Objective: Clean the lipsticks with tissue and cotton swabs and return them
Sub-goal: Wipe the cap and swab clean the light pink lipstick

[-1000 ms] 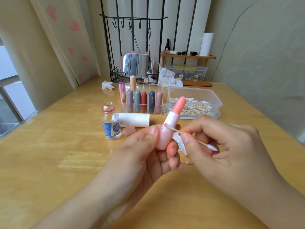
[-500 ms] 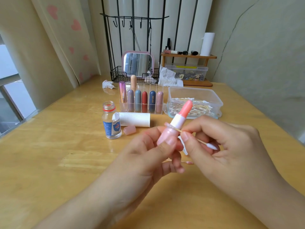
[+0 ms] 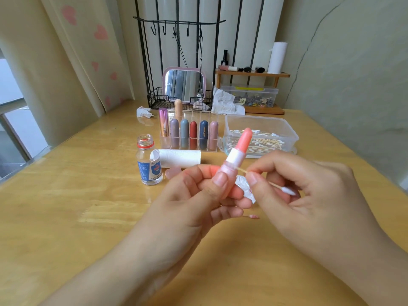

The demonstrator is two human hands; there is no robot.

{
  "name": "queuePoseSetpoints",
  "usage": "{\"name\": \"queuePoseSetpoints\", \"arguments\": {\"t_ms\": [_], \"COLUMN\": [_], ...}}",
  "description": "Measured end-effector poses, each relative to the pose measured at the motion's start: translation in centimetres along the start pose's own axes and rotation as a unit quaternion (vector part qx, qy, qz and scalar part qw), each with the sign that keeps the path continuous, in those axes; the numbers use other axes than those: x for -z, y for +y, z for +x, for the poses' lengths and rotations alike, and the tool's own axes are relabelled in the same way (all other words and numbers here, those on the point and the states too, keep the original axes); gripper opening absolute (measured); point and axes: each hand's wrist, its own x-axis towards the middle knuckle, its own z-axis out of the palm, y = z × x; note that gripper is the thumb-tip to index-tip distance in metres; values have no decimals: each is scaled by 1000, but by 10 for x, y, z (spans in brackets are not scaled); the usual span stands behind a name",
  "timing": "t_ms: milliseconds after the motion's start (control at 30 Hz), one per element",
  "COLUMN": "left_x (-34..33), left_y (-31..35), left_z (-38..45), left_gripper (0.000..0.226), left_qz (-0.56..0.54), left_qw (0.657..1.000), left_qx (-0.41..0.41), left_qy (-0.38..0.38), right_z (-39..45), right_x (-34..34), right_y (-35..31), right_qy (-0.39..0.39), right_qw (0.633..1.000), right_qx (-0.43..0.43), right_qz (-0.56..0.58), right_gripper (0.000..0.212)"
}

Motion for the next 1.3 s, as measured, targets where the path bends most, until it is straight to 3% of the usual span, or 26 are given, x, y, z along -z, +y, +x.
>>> {"name": "queuePoseSetpoints", "arguments": {"t_ms": [100,200,367,567,733,867,1033,1200,1300], "left_x": [-1,-1,1,5,1,3,1,-2,-4], "left_y": [-1,-2,-3,-5,-4,-4,-3,-3,-2], "left_z": [-1,1,1,2,-1,2,3,0,0], "left_gripper": [25,24,22,17,19,31,32,41,23], "left_qz": [-28,-55,-90,-90,6,-19,-47,-42,-43], "left_qw": [1000,998,995,991,999,1000,999,999,999], "left_qx": [14,23,36,35,30,22,-4,5,-1], "left_qy": [-2,-5,-27,-88,-30,-6,-23,-25,-20], "right_z": [2,1,1,-1,-1,-1,-3,-2,-3], "right_x": [1,0,1,-3,-4,-1,-3,-1,-3], "right_y": [0,-3,1,-6,-2,2,-1,3,3], "right_qy": [16,-5,17,-40,-7,36,15,43,29], "right_qw": [1000,1000,1000,998,999,999,1000,999,999], "right_qx": [-17,23,-14,18,14,-25,-18,-34,-25], "right_qz": [-8,7,-6,46,35,-15,-6,2,20], "right_gripper": [15,12,16,15,13,15,17,14,16]}}
